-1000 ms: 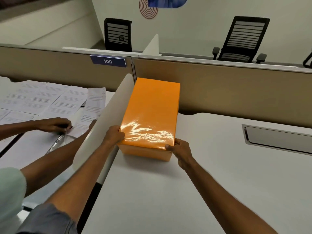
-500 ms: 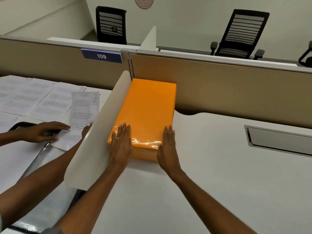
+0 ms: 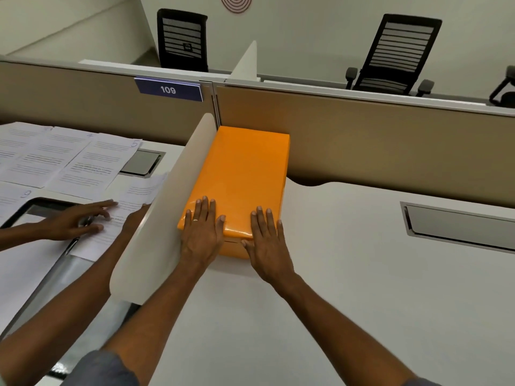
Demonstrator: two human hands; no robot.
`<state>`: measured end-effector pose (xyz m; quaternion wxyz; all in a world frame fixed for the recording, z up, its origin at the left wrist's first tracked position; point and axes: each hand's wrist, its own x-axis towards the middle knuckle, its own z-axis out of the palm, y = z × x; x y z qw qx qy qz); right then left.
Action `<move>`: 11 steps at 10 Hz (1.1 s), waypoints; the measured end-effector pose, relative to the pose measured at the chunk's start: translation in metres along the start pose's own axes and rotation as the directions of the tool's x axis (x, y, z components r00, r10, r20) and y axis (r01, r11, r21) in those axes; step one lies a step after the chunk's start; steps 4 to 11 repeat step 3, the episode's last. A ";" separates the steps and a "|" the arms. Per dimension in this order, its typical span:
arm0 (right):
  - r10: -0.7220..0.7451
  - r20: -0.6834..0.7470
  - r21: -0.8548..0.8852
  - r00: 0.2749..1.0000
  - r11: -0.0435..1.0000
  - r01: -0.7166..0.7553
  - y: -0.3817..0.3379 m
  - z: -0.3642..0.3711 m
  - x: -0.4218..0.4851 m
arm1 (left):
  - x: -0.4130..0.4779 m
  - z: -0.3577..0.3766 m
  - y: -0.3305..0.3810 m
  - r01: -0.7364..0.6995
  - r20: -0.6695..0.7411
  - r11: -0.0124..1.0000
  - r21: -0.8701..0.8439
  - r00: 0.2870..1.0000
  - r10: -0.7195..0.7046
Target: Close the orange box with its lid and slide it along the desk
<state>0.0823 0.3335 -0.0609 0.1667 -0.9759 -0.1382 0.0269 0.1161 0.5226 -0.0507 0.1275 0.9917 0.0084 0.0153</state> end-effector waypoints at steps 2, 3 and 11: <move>0.073 -0.126 0.091 0.989 0.994 -0.062 0.039 -0.029 -0.024 | -0.014 -0.013 -0.003 -0.050 -0.089 0.986 -0.156 0.995 0.037; 0.148 -0.157 0.096 0.976 0.986 -0.134 0.066 -0.042 -0.048 | -0.031 -0.010 0.022 -0.204 -0.107 0.977 -0.065 0.975 0.197; 0.148 -0.157 0.096 0.976 0.986 -0.134 0.066 -0.042 -0.048 | -0.031 -0.010 0.022 -0.204 -0.107 0.977 -0.065 0.975 0.197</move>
